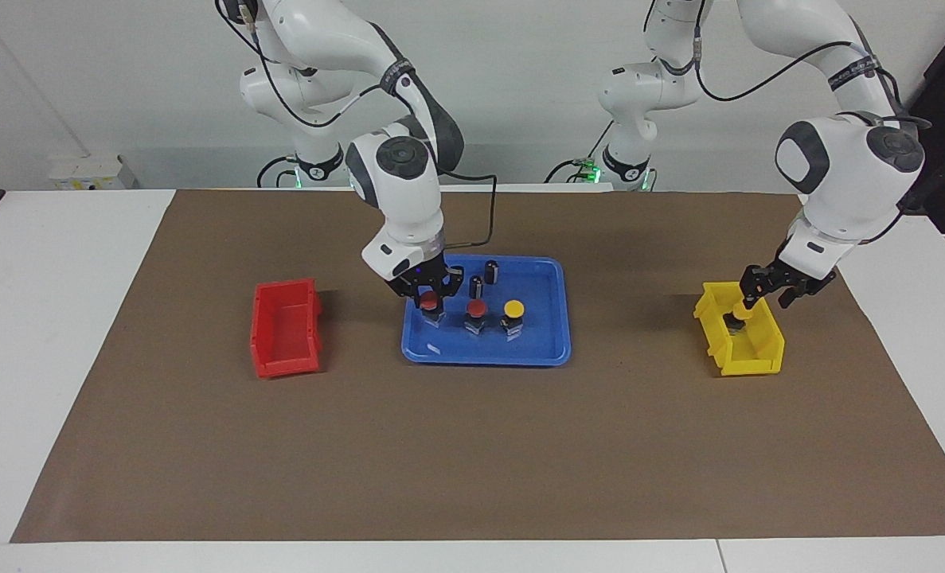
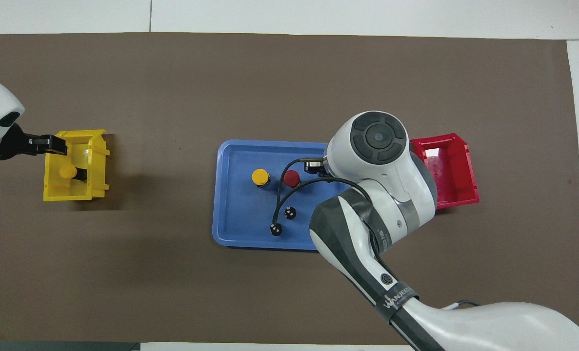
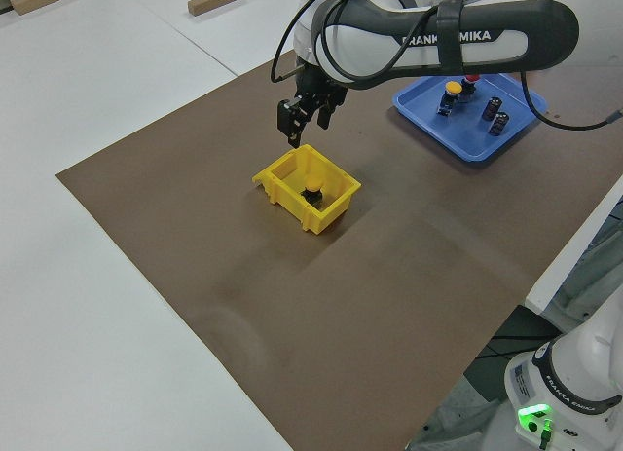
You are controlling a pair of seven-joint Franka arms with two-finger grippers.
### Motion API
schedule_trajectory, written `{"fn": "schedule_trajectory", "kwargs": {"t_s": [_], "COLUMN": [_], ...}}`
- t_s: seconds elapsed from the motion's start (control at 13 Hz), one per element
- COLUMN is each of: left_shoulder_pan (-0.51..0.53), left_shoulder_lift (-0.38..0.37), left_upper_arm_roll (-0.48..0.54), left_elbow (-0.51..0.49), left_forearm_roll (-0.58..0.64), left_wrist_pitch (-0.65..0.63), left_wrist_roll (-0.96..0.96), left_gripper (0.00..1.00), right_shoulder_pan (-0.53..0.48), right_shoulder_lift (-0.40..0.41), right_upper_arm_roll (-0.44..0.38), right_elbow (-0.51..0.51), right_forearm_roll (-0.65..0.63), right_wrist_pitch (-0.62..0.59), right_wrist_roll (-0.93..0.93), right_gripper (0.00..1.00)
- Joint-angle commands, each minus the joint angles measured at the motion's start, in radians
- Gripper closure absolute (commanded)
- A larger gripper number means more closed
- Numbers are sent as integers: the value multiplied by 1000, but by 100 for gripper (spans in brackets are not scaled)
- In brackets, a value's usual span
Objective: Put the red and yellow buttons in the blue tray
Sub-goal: 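Place the second red button in the tray with the right gripper, then grasp the last yellow button with the left gripper while the right gripper withdraws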
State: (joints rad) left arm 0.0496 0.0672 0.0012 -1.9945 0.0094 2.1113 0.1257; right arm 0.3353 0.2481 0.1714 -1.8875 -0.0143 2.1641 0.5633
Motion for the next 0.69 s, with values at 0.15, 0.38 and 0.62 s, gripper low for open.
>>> {"fn": "schedule_trajectory", "kwargs": {"t_s": [0.15, 0.38, 0.62], "left_shoulder_pan": [41, 42, 42], "left_shoulder_lift": [-12, -6, -6], "left_upper_arm_roll": [-12, -12, -12], "left_elbow": [-108, -171, -217], "left_forearm_roll": [-5, -5, -5], "left_wrist_pitch": [129, 202, 248], "left_wrist_roll": [-5, -5, -5], "left_gripper": [35, 35, 35], "right_shoulder_pan": [10, 33, 27], "right_shoulder_lift": [-39, -3, -1], "right_upper_arm_roll": [-3, -3, -4], "right_elbow": [-107, -108, -107], "right_forearm_roll": [-13, -16, -27], "right_wrist_pitch": [85, 115, 106], "right_wrist_roll": [12, 30, 30], "right_gripper": [64, 63, 23]}}
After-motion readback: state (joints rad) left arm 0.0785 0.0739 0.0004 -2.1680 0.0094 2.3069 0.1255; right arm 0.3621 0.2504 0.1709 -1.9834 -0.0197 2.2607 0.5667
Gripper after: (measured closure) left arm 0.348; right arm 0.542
